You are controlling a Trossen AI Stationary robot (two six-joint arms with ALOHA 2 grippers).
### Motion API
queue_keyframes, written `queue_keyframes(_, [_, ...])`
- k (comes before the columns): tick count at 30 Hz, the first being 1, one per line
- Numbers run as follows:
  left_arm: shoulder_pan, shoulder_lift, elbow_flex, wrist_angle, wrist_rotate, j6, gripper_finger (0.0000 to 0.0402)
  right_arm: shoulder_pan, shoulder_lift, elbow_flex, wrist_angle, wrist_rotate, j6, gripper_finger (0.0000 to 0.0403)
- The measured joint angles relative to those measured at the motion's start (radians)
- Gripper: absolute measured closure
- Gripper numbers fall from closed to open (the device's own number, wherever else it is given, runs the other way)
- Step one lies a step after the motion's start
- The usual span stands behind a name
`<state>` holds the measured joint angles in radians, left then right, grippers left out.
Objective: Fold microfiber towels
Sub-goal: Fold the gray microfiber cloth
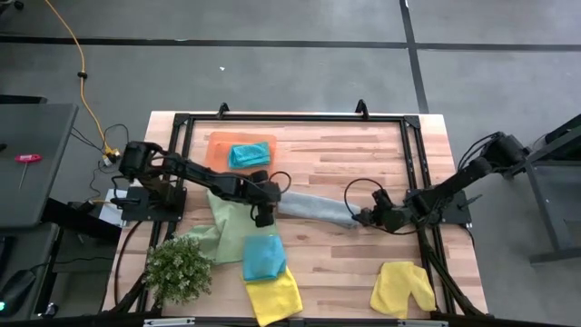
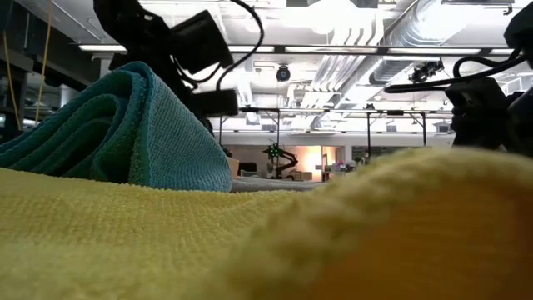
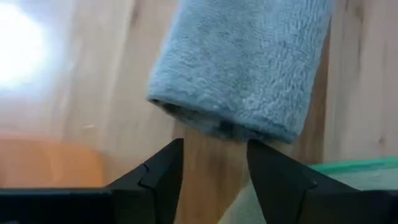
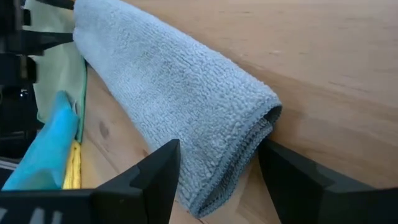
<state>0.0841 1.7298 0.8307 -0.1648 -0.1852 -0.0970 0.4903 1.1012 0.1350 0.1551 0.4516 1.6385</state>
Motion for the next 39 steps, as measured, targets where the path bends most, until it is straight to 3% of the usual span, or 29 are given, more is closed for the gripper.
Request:
queue_keyframes(6, [-0.003, 0.058, 0.027, -0.012, -0.039, 0.082, 0.0319, 0.000, 0.000, 0.001, -0.007, 0.000, -0.006, 0.0192])
queue_keyframes(12, [-0.001, 0.069, 0.068, 0.016, -0.012, 0.102, 0.0396, 0.000, 0.000, 0.002, -0.016, -0.011, -0.006, 0.0192])
queue_keyframes(23, [-0.027, 0.122, 0.077, 0.061, 0.072, 0.086, 0.0401, 0.000, 0.000, 0.002, -0.014, -0.007, -0.005, 0.0192])
queue_keyframes(39, [-0.026, 0.090, 0.072, 0.039, -0.064, 0.113, 0.0401, 0.000, 0.000, 0.002, -0.013, 0.002, 0.000, 0.0192])
